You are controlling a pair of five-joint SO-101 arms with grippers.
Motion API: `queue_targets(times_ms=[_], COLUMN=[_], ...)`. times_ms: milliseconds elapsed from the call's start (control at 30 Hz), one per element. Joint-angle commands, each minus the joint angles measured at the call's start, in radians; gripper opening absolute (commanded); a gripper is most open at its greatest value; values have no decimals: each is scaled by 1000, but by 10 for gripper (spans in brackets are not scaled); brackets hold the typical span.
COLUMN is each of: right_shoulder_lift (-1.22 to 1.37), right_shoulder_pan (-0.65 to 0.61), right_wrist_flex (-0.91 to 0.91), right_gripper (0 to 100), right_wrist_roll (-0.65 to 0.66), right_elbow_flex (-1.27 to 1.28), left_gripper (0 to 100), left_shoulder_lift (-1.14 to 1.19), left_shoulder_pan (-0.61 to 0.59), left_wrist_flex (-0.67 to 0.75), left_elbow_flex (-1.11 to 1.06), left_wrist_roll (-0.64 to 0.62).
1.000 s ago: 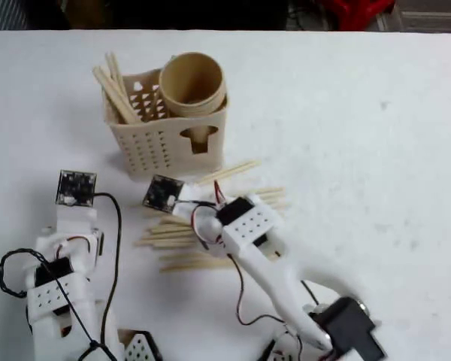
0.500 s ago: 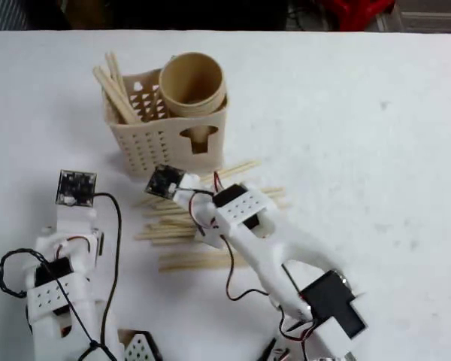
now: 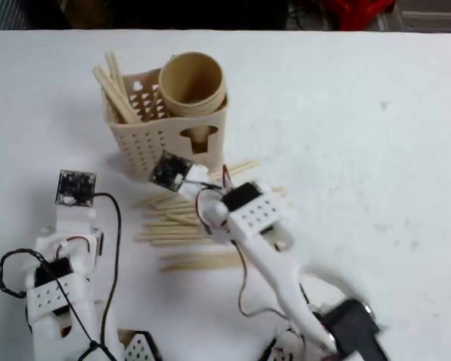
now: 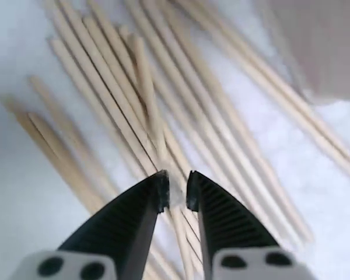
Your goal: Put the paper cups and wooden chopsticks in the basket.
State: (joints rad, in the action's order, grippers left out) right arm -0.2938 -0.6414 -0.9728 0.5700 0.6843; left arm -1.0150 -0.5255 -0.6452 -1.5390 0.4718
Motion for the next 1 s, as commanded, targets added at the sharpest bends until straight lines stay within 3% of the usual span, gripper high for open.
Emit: queue_targets(times_ms=[0, 133, 333, 600, 733, 967], right_shoulder_lift=[-168, -202, -13, -105, -173, -171], right_shoulder_pan=[2, -21, -54, -157, -262, -274], right_wrist_flex=[-48, -94, -59, -203, -203, -104], right_gripper=[59, 66, 173, 105, 127, 127], right_wrist_roll=[-26, 21, 60, 61, 80, 109], right_elbow_flex=[-12, -12, 32, 74, 164, 269], left_gripper=[173, 173, 173, 173, 173, 173], left_shoulder_lift=[-19, -19, -19, -19, -19, -19], left_shoulder_pan=[-7, -7, -7, -7, -7, -7], left_wrist_flex=[17, 17, 17, 17, 17, 17], left_elbow_flex=[5, 5, 5, 5, 5, 5], left_wrist_roll=[-9, -9, -9, -9, -9, -9])
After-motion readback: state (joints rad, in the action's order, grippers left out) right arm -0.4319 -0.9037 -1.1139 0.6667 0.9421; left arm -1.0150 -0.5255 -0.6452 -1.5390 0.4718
